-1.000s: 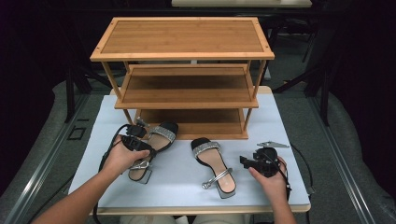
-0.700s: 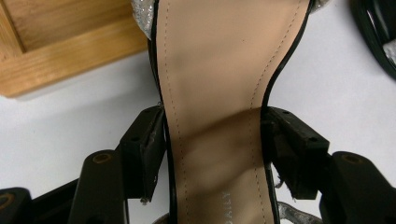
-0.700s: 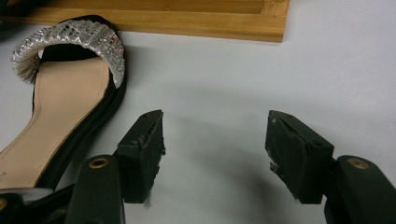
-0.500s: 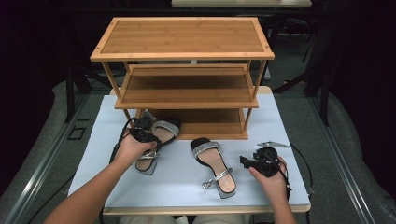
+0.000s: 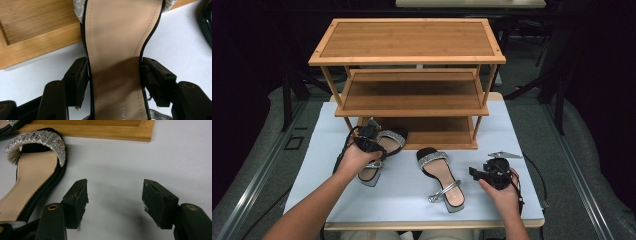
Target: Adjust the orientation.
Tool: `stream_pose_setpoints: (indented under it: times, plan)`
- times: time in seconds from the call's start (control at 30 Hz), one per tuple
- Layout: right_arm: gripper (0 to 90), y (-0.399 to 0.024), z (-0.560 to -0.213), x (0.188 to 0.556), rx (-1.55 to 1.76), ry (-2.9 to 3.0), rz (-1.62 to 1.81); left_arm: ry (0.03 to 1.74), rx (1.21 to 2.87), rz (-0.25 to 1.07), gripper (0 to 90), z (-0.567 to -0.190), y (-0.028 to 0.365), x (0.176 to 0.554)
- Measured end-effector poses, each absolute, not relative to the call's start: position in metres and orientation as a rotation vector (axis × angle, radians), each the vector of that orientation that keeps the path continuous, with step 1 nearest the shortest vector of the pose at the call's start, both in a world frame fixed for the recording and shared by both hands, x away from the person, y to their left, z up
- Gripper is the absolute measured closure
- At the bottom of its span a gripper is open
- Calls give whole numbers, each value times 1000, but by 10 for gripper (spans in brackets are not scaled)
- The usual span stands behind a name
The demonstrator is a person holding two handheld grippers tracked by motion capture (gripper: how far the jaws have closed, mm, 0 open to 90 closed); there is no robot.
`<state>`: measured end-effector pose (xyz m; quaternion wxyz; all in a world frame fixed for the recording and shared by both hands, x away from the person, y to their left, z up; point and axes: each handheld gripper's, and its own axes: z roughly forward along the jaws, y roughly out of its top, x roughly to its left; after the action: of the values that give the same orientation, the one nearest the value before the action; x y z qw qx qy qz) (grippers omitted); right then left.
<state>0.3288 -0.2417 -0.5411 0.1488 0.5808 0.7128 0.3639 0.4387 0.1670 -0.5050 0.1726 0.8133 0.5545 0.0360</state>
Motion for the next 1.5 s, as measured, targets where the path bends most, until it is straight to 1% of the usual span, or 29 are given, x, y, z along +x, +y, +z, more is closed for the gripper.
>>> stream_pose_setpoints:
  times: [0.07,0.3,0.33,0.43,0.47,0.5,0.53,0.63,0.7,0.77,0.8,0.83,0.87,0.97,1.17,1.37,1.5]
  plan:
    - [367,-242,-541,329,1669,2048,1047,1539,2292,92,398,-502,171,438]
    - [367,-242,-542,329,1669,2045,1048,1538,2206,67,400,-482,179,430]
    - [367,-242,-542,329,1670,2045,1045,1499,2215,75,410,-474,184,424]
    - [367,-242,-542,329,1673,2047,1044,1471,2236,94,457,-464,189,417]
    - [366,-242,-542,329,1672,2045,1043,1436,2243,112,484,-456,194,409]
    - [366,-242,-542,329,1674,2040,1047,1428,2238,122,493,-452,195,404]
    - [366,-242,-542,329,1672,2043,1044,1428,2238,122,510,-452,195,404]
    - [365,-241,-541,329,1675,2041,1043,1353,2257,165,556,-441,204,383]
    - [365,-242,-541,329,1674,2044,1045,1323,2266,153,604,-439,210,373]
    - [364,-242,-541,329,1674,2045,1042,1303,2273,144,661,-439,215,364]
    - [364,-242,-541,329,1674,2045,1042,1303,2273,144,697,-439,215,364]
    - [364,-241,-542,329,1674,2038,1045,1300,2284,135,738,-440,219,356]
    - [364,-241,-541,329,1675,2041,1041,1299,2292,132,760,-440,221,353]
    - [364,-241,-541,329,1673,2041,1042,1300,2285,104,817,-443,227,344]
    - [364,-241,-541,329,1675,2040,1042,1292,2276,94,892,-452,235,329]
    - [364,-241,-541,329,1676,2040,1044,1298,2304,80,899,-469,234,324]
    - [363,-241,-541,329,1678,2033,1047,1309,2331,66,899,-489,232,323]
